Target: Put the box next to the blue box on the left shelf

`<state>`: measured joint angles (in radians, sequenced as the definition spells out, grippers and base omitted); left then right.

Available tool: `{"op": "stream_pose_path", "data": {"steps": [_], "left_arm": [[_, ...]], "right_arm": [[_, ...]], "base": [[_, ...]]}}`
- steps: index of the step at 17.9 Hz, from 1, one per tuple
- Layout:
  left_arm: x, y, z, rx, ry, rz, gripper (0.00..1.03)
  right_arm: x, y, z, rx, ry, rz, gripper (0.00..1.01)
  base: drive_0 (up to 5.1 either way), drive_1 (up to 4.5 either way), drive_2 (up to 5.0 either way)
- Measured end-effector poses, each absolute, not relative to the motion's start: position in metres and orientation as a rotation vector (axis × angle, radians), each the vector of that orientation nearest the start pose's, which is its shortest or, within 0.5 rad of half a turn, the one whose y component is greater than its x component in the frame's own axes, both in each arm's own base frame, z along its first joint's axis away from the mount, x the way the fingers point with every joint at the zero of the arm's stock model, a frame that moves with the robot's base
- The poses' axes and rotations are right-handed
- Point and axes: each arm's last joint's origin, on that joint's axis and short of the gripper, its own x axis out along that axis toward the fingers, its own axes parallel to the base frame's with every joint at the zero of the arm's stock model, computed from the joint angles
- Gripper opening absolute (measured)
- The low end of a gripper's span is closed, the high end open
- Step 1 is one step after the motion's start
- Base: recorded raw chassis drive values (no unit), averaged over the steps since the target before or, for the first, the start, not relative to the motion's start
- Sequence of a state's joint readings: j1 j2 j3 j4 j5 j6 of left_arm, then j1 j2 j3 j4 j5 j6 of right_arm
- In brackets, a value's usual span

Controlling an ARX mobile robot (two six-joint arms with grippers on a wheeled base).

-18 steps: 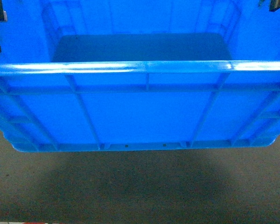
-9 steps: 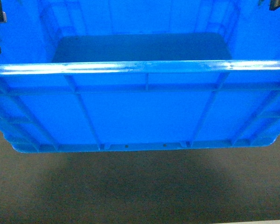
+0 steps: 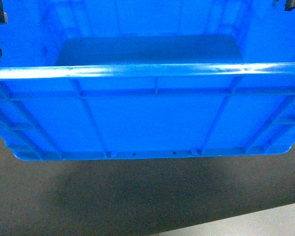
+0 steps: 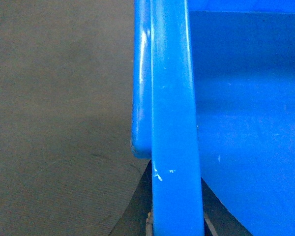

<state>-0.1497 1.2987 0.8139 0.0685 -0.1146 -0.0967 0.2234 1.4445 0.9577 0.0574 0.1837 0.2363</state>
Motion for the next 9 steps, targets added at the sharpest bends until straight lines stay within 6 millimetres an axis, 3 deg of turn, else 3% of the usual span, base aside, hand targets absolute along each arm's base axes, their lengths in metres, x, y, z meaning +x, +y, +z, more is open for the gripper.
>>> {"op": "stream_pose_path", "data": {"steps": [9], "left_arm": [[0.2794,-0.0388,0.2576,-0.04,0.415,-0.014,0.06]], "right_arm": [[0.3121,0.0655,0.2638,0.146,0.422,-0.011,0.18]], "base": [[-1.5,-1.54,-1.5]]}}
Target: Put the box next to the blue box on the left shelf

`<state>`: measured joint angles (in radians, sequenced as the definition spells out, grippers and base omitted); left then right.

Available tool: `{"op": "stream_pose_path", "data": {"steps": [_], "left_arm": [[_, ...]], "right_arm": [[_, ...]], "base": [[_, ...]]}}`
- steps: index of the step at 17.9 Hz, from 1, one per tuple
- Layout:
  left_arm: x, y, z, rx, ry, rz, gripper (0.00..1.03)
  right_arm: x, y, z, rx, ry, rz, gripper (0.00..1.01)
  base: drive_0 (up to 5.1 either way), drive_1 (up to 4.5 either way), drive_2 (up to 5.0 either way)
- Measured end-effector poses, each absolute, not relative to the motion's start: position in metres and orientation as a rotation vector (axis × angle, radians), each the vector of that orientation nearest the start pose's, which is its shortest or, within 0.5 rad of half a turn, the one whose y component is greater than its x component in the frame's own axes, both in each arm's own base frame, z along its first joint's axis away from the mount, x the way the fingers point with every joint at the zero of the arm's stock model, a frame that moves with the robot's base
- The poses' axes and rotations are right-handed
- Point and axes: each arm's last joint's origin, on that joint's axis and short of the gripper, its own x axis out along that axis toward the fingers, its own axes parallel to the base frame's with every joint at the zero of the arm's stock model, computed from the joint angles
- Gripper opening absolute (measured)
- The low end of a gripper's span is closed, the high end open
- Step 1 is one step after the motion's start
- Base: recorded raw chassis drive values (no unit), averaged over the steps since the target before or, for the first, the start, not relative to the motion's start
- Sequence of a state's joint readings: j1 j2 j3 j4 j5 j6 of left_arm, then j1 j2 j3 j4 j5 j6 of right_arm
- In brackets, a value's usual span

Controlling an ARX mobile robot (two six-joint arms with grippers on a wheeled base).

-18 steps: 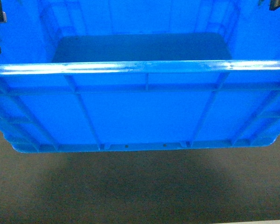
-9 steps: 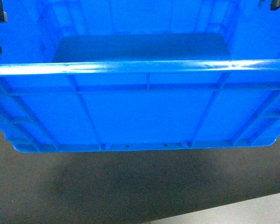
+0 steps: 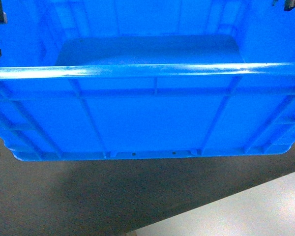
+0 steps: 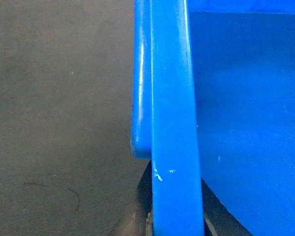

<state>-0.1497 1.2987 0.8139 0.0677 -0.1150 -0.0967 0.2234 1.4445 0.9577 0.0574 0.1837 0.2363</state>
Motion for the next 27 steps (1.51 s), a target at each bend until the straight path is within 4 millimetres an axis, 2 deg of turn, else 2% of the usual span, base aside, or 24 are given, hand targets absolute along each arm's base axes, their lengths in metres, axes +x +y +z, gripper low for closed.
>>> {"op": "stream_pose_path", "data": {"steps": [27], "left_arm": [[0.2793,-0.0388,0.2577,-0.041,0.414,-0.015,0.06]], "right_arm": [[0.3121,0.0653,0.2637,0.146,0.422,-0.012,0.18]], "base": [[-1.5,-1.49,-1.5]]}}
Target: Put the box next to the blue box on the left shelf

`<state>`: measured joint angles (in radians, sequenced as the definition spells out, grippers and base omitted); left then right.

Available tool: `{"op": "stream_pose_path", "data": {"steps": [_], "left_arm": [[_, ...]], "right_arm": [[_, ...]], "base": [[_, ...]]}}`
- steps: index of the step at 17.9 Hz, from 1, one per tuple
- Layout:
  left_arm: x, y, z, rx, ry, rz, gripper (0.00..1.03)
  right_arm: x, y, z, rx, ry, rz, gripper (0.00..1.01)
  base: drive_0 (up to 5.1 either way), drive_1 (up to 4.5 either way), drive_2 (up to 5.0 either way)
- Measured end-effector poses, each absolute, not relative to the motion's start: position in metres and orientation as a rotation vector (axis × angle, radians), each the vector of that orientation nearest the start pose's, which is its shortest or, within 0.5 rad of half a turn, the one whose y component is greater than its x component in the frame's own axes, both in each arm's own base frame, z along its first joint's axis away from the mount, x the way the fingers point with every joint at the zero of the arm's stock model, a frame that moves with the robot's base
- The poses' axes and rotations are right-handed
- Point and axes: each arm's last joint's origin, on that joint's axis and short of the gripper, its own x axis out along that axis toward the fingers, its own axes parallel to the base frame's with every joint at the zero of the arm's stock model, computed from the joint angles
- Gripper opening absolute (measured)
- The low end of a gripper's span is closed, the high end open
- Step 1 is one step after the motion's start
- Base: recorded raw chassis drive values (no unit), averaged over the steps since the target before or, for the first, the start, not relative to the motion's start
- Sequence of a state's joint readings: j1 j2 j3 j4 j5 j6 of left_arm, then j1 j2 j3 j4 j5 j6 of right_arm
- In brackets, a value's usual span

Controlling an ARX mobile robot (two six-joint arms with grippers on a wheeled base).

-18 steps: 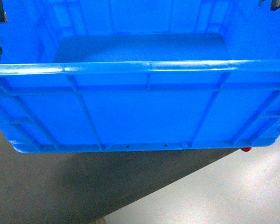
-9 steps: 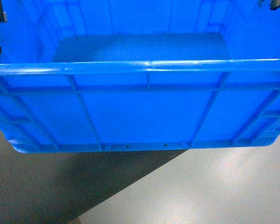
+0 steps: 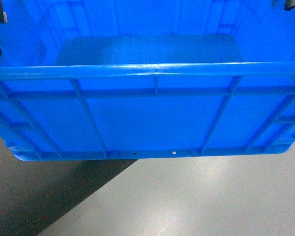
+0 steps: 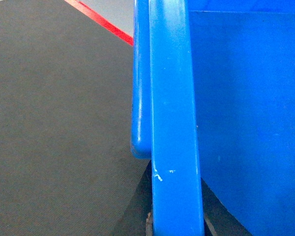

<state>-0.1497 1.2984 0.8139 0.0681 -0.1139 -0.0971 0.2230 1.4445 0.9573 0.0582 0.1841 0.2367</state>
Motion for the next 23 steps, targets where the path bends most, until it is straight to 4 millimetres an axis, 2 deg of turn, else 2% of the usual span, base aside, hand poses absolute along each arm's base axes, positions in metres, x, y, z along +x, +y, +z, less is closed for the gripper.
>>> {"op": "stream_pose_path", "data": {"steps": [23], "left_arm": [[0.2792,-0.0388,0.2574,-0.041,0.415,-0.016,0.06]], "right_arm": [[0.3121,0.0654,0.2637,0.146,0.422,-0.011,0.18]], "base": [[-1.6,-1.57,-1.6]]}}
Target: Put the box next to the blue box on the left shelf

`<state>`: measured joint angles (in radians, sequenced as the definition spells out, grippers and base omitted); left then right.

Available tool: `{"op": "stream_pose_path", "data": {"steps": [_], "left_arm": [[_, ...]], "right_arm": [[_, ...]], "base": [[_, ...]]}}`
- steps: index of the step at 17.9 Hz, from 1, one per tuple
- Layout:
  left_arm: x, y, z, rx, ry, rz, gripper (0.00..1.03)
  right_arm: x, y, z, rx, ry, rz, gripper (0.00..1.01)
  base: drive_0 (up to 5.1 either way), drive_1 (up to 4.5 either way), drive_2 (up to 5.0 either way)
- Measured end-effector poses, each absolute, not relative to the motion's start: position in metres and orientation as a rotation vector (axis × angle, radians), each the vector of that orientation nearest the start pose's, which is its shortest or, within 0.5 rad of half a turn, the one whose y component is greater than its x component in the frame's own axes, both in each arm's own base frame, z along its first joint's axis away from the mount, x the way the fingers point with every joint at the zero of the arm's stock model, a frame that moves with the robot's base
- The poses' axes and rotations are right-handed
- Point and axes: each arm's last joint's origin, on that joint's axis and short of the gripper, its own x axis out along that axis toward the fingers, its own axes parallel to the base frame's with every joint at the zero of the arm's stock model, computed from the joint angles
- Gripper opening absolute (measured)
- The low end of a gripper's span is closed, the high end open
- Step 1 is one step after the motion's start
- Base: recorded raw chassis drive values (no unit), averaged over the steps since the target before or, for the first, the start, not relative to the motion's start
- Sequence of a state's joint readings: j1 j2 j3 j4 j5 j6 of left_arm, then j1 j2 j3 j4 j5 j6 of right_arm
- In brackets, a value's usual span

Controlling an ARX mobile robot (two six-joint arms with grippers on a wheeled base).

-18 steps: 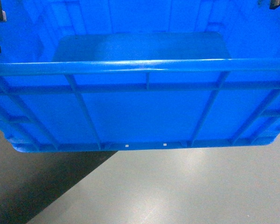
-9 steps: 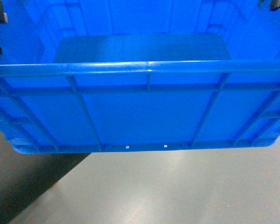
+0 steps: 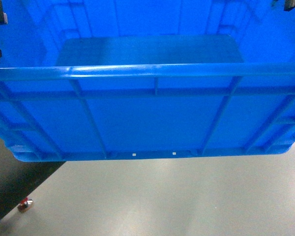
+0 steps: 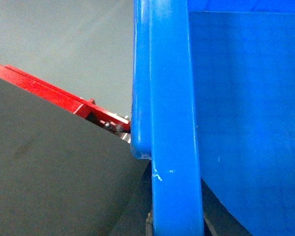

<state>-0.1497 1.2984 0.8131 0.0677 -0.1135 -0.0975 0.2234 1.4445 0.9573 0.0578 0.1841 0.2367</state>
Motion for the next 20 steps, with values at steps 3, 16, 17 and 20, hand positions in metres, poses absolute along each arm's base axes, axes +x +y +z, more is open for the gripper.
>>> {"op": "stream_pose_path", "data": {"steps": [3,16,17,20], "left_arm": [[0.2793,-0.0388,0.2575,-0.041,0.414,-0.016,0.06],[0.2792,-0.0388,0.2575,-0.041,0.415,-0.016,0.06],[0.2792,-0.0388,0.2575,-0.041,0.415,-0.016,0.06],[0.2792,-0.0388,0.2574,-0.041,0.415,-0.016,0.06]], "right_arm": [[0.3121,0.0655,0.2637,0.146,0.422,-0.011,0.18],[0.3121,0.0655,0.2637,0.147,0.422,-0.011,0.18],[0.3121,0.0655,0.2637,0.147,0.422,-0.011,0.18],[0.3121,0.0654,0.2637,0.147,0.422,-0.011,0.18]], "base": [[-1.5,-1.5,-1.5],[-1.5,-1.51,-1.5],[-1.5,-1.5,-1.5],[-1.6,-1.59,-1.6]]}}
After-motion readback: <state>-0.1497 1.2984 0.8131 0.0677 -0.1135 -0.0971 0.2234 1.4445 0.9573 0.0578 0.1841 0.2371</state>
